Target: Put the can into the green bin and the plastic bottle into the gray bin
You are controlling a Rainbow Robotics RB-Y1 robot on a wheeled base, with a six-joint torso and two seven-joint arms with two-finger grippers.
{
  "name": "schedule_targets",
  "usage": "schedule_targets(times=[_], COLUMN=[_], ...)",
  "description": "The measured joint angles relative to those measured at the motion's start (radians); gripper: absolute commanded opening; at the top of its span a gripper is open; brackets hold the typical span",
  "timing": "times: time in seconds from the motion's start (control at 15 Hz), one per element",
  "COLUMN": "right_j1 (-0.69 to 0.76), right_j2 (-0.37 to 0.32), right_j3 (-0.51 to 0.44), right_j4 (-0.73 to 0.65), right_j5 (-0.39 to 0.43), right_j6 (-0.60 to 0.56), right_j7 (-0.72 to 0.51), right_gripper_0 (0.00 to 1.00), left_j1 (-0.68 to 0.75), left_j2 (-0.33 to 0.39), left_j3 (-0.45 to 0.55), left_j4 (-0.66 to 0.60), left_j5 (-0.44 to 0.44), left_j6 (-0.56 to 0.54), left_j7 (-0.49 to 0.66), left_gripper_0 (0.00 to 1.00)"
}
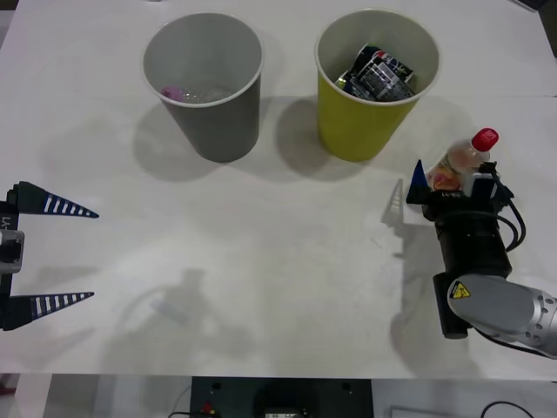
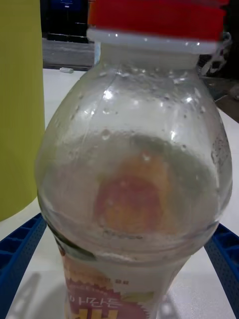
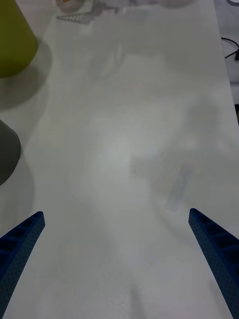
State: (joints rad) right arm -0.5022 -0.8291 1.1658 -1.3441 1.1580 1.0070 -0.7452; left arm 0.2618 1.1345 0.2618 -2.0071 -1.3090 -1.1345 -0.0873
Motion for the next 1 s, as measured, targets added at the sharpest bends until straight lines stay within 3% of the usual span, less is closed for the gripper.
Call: schedule_targets(times=[0.07, 0.13, 0.27, 0.33, 1.0], right_j1=[-0.003, -0.005, -0.006, -0.006, -0.005], right_j2=[0.004, 0.007, 0.008, 0.009, 0.006], right_j3=[0.0, 0.0, 0.0, 0.0, 0.0], right_j4=[0.008, 0.013, 0.014, 0.014, 0.008], right_j5=[-0.001, 0.0, -0.001, -0.001, 0.004], right_j6=[-0.001, -0.001, -0.001, -0.002, -0.004], right_j7=[0.0, 0.0, 0.002, 0.003, 0.004], right_gripper_0=[1.0, 0.93, 0.13, 0.0, 0.0], left_j1=[0.0, 0.0, 0.0, 0.0, 0.0], left_j2=[0.0, 0.0, 0.0, 0.0, 0.0], left_j3=[0.0, 0.0, 0.0, 0.0, 0.0], left_j4=[0.0, 0.0, 0.0, 0.0, 0.0], left_j5=[0.0, 0.0, 0.0, 0.0, 0.0], left_j6=[0.0, 0.0, 0.0, 0.0, 0.0], left_j7=[0.0, 0.0, 0.0, 0.0, 0.0], left_gripper_0=[1.0, 1.0, 1.0, 1.0, 1.0])
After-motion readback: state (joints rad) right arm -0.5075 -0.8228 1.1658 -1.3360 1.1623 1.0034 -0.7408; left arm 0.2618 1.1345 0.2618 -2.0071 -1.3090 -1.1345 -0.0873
